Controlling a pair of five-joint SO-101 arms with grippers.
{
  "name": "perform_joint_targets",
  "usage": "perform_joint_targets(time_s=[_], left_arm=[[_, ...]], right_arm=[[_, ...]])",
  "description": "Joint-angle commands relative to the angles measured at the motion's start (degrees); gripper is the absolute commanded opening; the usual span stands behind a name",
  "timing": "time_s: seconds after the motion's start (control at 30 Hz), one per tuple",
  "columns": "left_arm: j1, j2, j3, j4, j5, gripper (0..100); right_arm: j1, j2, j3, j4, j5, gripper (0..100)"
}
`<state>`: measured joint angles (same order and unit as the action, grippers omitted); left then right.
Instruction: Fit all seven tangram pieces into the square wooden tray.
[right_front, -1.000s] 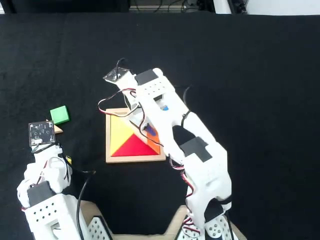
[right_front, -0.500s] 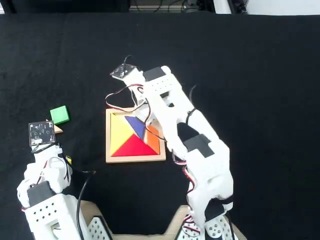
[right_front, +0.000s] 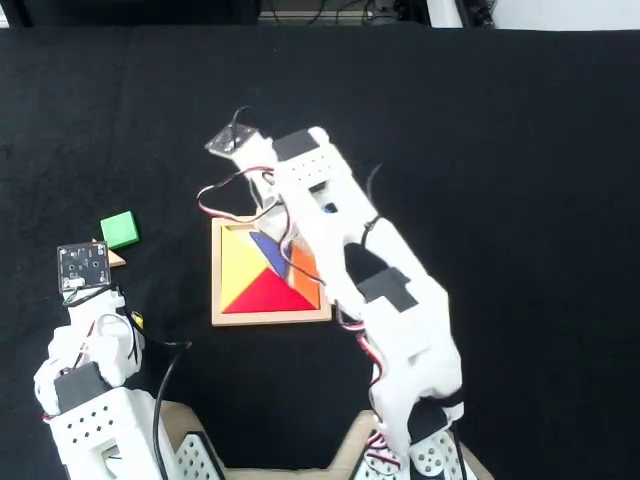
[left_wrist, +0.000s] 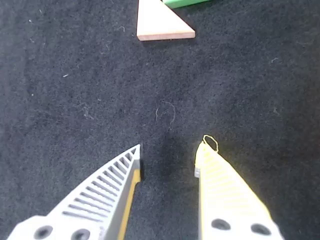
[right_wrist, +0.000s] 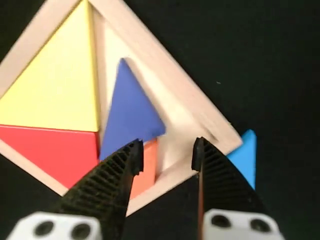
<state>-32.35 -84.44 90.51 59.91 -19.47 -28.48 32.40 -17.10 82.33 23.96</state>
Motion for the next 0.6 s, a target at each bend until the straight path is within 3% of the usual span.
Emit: perform_joint_targets(time_s=[0.0, 0.57], left_arm=[[0.31, -0.26, -0.31, -0.62, -0.26, 18], [0.31, -0.26, -0.31, -0.62, -0.26, 18]], right_arm=[[-3.52, 0.13, -2.68, 0.18, 0.09, 17.3], [-4.84, 0.22, -2.07, -1.23, 0.09, 17.3]])
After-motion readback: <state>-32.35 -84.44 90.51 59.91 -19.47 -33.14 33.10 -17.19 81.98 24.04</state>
